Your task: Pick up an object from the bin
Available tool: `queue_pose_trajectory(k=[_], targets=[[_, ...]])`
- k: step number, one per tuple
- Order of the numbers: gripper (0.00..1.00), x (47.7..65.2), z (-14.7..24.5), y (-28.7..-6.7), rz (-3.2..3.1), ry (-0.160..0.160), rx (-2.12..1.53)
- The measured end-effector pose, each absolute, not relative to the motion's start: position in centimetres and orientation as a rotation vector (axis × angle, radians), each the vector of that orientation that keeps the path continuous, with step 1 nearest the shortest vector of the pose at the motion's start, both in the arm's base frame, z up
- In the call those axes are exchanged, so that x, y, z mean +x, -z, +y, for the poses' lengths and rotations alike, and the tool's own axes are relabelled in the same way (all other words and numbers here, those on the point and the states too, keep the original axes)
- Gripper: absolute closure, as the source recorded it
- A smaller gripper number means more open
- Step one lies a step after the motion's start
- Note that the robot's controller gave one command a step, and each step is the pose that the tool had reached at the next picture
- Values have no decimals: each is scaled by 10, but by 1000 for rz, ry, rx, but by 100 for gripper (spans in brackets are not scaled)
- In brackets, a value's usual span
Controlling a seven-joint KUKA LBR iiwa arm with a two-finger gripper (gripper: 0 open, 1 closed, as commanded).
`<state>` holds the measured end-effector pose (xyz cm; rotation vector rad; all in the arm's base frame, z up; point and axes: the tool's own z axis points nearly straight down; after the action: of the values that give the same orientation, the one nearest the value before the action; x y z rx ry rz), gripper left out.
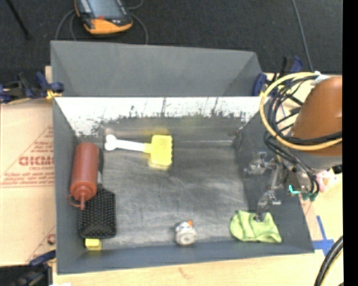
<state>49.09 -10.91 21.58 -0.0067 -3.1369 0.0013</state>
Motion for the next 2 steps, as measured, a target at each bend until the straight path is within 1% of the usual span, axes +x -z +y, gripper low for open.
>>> queue_pose_trajectory(k=[1, 2], targets=[[0, 493, -109, -220, -3145, -4, -1], [0, 494, -106, -186, -3146, -5, 142]])
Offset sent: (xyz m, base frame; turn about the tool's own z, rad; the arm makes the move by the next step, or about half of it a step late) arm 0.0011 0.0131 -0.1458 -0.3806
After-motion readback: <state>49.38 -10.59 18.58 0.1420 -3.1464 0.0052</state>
